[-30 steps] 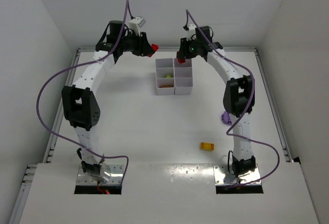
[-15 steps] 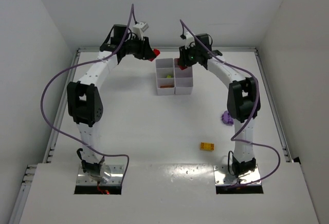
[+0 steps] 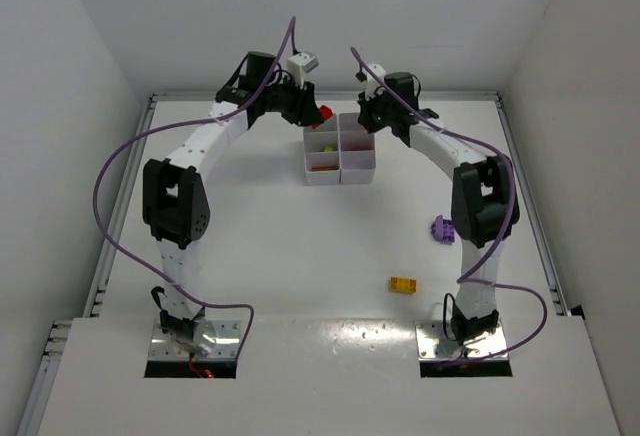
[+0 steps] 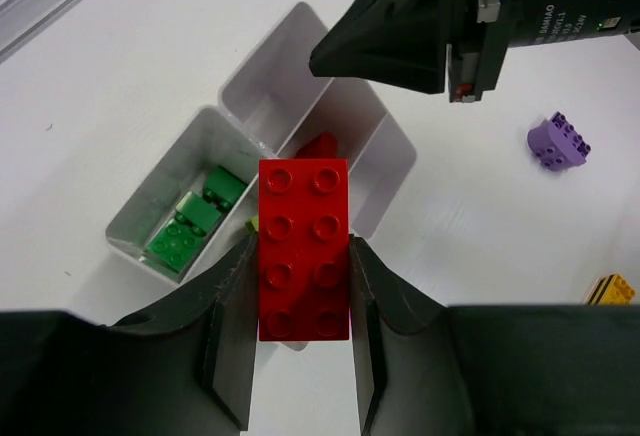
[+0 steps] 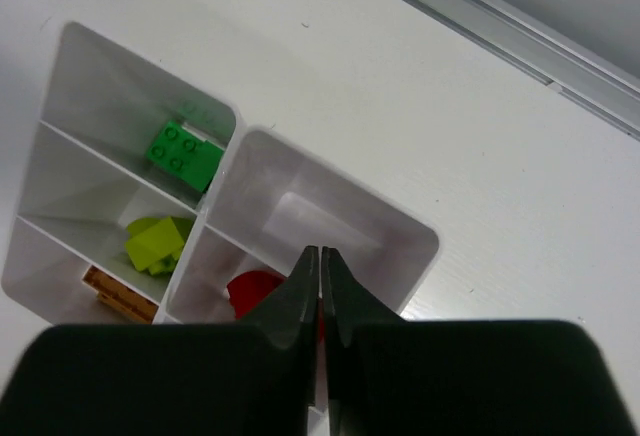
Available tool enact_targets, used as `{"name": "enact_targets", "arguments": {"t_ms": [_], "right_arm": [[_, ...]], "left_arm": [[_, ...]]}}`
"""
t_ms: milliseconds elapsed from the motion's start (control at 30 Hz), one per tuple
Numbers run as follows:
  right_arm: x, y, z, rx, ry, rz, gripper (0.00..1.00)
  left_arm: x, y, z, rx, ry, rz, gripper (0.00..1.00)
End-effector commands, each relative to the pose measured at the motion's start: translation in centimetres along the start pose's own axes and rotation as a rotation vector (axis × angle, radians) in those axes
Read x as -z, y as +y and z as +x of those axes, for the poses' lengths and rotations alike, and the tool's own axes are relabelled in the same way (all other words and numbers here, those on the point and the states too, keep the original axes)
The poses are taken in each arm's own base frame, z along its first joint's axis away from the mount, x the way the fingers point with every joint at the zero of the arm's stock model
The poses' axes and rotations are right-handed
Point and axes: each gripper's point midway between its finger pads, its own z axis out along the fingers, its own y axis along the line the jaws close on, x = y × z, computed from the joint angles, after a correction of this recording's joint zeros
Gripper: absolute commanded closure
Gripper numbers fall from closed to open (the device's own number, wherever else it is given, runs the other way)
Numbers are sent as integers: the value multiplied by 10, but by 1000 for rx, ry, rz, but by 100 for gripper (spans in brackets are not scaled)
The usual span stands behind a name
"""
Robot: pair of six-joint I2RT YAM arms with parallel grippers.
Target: Sort the legos into containers by color
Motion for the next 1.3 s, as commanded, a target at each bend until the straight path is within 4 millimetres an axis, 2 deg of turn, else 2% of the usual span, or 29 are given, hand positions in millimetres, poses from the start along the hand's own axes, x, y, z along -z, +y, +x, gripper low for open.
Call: {"name": "enact_targets", "arguments": {"t_ms": [0, 33, 100, 133, 167, 200, 233, 267, 300, 333, 367, 433, 467, 500, 533, 600, 700, 733, 767, 833, 1000, 1033, 1200, 1267], "right_arm": [[17, -16, -58, 66, -147, 46, 99], [19, -16, -66, 68, -155, 48, 93], [24, -20, -64, 62, -149, 55, 83], [27, -21, -56, 48, -137, 69, 66], [40, -22, -67, 54, -165, 86, 58], [47, -28, -68, 36, -175, 113, 50], [51, -33, -63, 18, -168, 149, 43], [61, -34, -70, 20, -185, 169, 40], [66, -44, -66, -4, -179, 208, 38], [73, -54, -66, -23, -179, 235, 36], [77, -60, -61, -50, -173, 253, 33], [89, -76, -60, -74, -181, 285, 33], [89, -80, -49, -93, -158, 292, 33], [97, -89, -47, -102, -160, 310, 33], [103, -94, -52, -103, -173, 322, 33], [109, -98, -44, -124, -160, 325, 33], [121, -108, -43, -135, -167, 334, 33], [122, -113, -37, -143, -156, 343, 33], [126, -112, -41, -149, -168, 344, 33], [131, -119, -37, -158, -167, 352, 33], [142, -123, -30, -171, -154, 360, 33], [144, -127, -28, -175, -153, 368, 33], [145, -127, -22, -182, -146, 358, 33], [146, -131, -19, -186, -146, 366, 33]], "left_arm": [[6, -3, -29, -73, -57, -8, 91], [8, -6, -31, -74, -59, 3, 91], [5, -9, -26, -92, -38, 4, 91], [0, -19, -23, -125, -26, 23, 91], [-4, -20, -21, -136, -13, 22, 91], [-6, -22, -18, -147, -2, 14, 91], [-17, -29, -14, -175, 16, 29, 91], [-24, -31, -11, -192, 32, 22, 91], [-32, -33, -6, -212, 53, 21, 91], [-39, -37, 9, -215, 112, 26, 91], [-57, -45, 14, -283, 138, 51, 91], [-72, -51, 23, -328, 179, 54, 91], [-79, -58, 22, -368, 182, 63, 91], [-88, -57, 32, -375, 206, 65, 91], [-91, -53, 34, -375, 212, 53, 90], [-100, -60, 40, -429, 230, 65, 90], [-106, -53, 52, -469, 273, 43, 88], [-109, -49, 58, -467, 286, 33, 88], [-112, -45, 60, -477, 293, 24, 86], [-116, -47, 66, -488, 309, 27, 86], [-118, -48, 55, -518, 281, 35, 86], [-114, -53, 44, -526, 257, 42, 86], [-101, -72, 27, -550, 216, 103, 86], [-98, -74, 22, -555, 206, 101, 86]]}}
